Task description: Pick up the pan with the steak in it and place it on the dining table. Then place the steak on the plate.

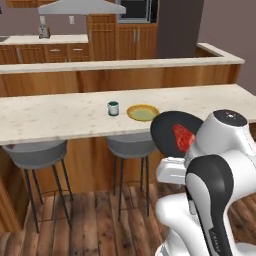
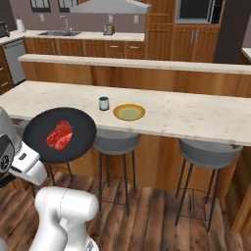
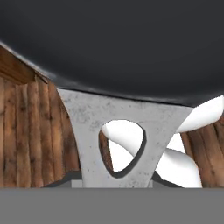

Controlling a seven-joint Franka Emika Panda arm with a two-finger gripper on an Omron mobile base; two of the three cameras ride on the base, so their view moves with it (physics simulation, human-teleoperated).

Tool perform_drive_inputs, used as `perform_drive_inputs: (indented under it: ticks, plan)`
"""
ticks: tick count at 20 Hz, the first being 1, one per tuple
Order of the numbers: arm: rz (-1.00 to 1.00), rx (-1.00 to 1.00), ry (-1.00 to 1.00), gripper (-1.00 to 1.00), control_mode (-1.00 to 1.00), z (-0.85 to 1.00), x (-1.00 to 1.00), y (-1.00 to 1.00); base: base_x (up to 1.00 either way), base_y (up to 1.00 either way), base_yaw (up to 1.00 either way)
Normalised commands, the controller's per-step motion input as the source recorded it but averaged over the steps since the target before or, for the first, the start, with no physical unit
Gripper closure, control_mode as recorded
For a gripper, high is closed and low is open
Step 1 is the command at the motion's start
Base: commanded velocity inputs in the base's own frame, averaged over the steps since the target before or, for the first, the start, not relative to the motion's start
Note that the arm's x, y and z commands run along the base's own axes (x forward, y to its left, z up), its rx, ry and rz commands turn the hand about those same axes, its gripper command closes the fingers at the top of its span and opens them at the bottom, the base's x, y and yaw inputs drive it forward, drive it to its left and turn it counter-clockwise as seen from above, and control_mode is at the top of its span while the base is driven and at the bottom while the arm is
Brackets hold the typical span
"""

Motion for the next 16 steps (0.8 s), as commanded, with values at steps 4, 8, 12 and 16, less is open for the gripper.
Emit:
perform_drive_inputs:
  ticks: [4,8,12,16]
  plan:
    - [0.0,0.0,0.0,1.0,1.0,0.0,0.0,0.0,-0.01,-1.0,0.01]
    - [0.0,0.0,0.0,1.0,1.0,0.0,0.0,0.0,0.0,-1.0,0.01]
    - [0.0,0.0,0.0,1.0,1.0,0.0,0.0,0.0,0.02,-0.92,0.04]
    - [0.0,0.0,0.0,1.0,1.0,0.0,0.0,0.0,0.15,-0.63,0.12]
